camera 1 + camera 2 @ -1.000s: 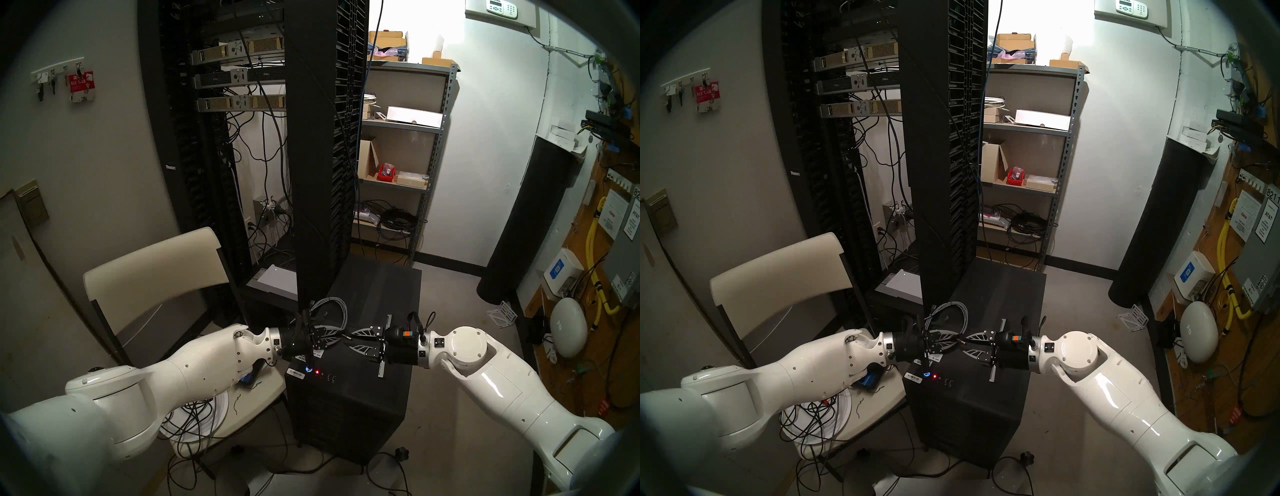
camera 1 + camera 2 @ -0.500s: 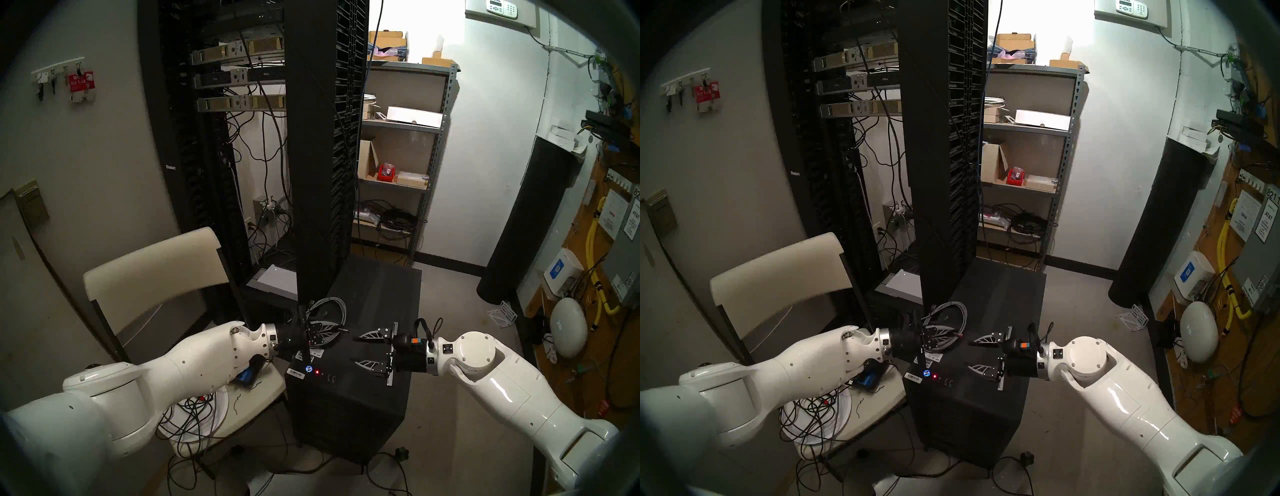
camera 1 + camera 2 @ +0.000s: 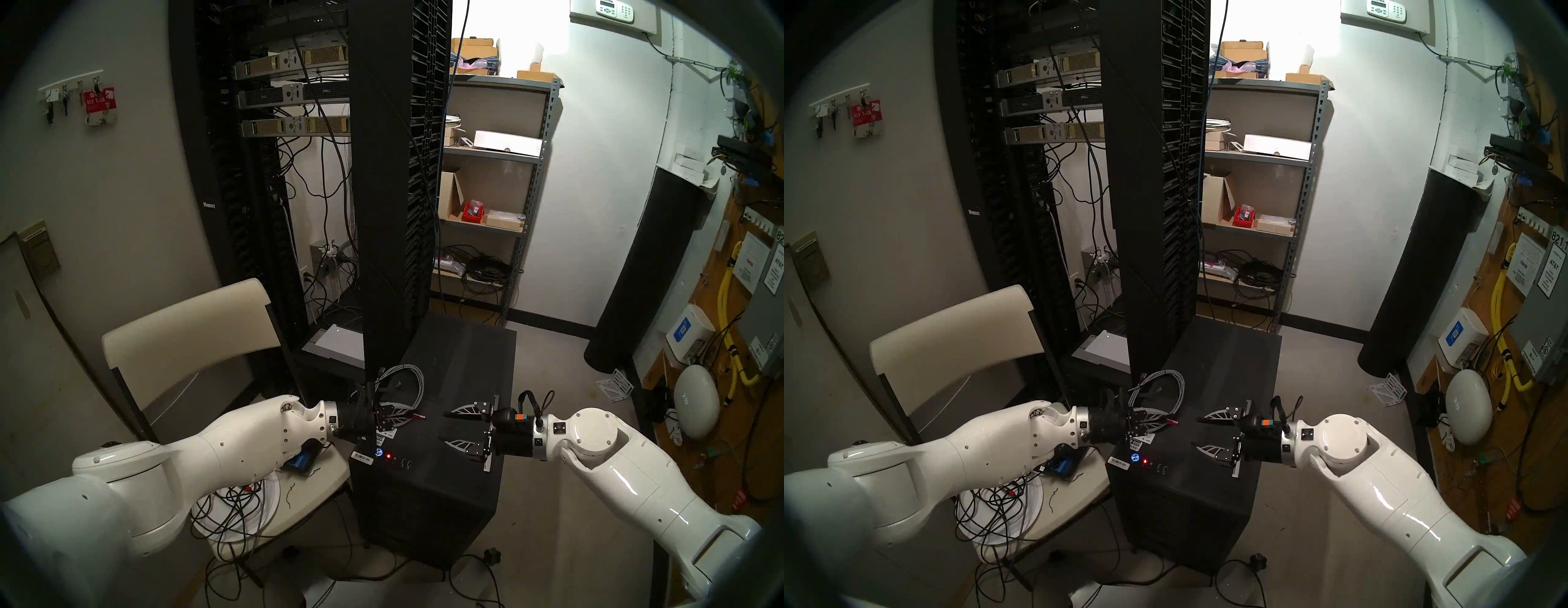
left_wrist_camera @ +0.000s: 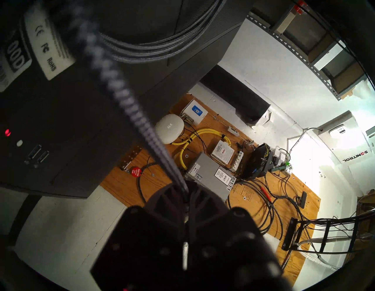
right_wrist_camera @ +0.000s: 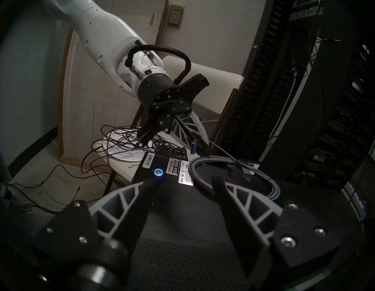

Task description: Insert the cable into the workstation's USB slot

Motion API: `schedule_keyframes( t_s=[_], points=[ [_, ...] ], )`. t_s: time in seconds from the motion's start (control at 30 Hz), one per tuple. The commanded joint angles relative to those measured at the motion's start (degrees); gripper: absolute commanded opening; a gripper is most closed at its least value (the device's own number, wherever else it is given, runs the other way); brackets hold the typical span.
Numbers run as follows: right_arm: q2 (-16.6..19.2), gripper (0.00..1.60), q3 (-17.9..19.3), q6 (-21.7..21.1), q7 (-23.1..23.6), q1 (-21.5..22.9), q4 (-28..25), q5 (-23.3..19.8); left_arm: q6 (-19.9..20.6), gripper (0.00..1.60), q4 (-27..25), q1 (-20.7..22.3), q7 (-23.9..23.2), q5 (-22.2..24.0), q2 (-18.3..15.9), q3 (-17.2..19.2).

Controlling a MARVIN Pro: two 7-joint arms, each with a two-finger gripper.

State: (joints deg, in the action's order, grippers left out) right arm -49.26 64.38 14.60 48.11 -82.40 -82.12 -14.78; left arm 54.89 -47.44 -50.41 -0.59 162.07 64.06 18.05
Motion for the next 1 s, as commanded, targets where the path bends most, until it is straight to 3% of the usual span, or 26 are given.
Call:
schedule_keyframes(
  t_s=[0.0, 0.47, 0.97],
  points=[
    [-0.62, 1.10, 0.50, -0.08, -0.10, 0.71, -0.58, -0.90, 0.11, 0.00, -2.03, 3.46, -0.69, -3.97, -0.39, -1.31],
    [-3.65, 1.03, 0.13, -0.21, 0.05, 1.26, 1.15, -2.78, 0.11, 0.00, -5.34, 6.42, -5.58, -16.44, -2.00, -4.62],
    [-4.72, 0.95, 0.51, -0.12, 0.45, 1.81, 3.12, -3.72, 0.11, 0.00, -9.16, 9.59, -13.75, -35.43, -3.56, -7.70]
  ],
)
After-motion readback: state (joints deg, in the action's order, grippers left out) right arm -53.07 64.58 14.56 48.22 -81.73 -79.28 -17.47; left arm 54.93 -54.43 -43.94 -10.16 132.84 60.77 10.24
